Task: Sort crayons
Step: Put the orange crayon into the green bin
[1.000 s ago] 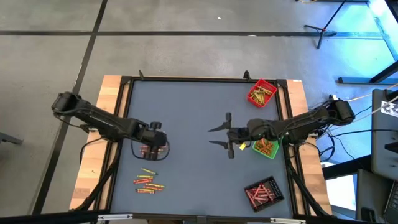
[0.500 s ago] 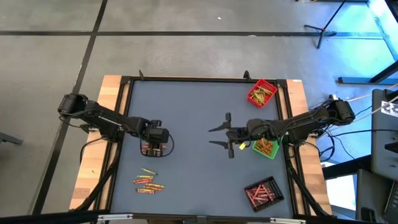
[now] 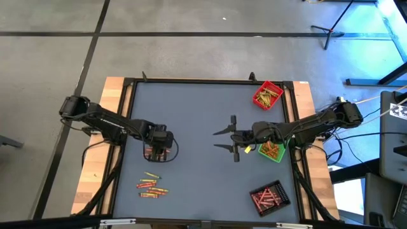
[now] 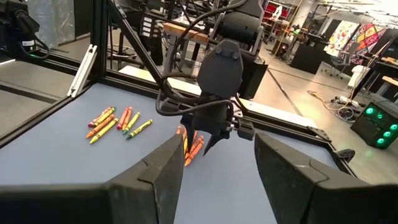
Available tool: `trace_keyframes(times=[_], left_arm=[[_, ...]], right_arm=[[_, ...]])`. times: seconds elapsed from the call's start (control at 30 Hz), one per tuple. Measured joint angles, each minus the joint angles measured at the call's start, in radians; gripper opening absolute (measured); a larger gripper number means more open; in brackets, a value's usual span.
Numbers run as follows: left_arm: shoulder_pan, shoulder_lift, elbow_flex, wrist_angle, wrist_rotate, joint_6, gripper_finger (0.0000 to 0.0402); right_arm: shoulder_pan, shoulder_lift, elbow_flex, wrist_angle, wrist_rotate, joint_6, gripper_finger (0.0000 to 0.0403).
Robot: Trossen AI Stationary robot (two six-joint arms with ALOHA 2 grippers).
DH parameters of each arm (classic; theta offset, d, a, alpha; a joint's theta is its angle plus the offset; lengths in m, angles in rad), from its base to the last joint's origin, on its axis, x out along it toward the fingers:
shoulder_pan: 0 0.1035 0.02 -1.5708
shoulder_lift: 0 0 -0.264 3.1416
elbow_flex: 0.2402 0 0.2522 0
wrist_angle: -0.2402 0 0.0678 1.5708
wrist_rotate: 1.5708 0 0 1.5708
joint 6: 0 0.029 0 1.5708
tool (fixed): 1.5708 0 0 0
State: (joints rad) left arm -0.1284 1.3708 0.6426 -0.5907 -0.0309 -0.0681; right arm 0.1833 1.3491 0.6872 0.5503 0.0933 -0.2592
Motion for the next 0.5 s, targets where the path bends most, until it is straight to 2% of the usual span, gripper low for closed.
trace_keyframes(times=[0.13, 0.5], left_arm=[[0.004, 0.0, 0.0, -0.016, -0.033, 0.0, 0.0132], [0.004, 0.0, -0.038, -0.012, -0.037, 0.001, 0.0132]], right_arm=[[0.0, 0.0, 0.0, 0.0, 0.0, 0.0, 0.0195], [0.0, 0.004, 0.0, 0.002, -0.001, 0.0, 0.0195]])
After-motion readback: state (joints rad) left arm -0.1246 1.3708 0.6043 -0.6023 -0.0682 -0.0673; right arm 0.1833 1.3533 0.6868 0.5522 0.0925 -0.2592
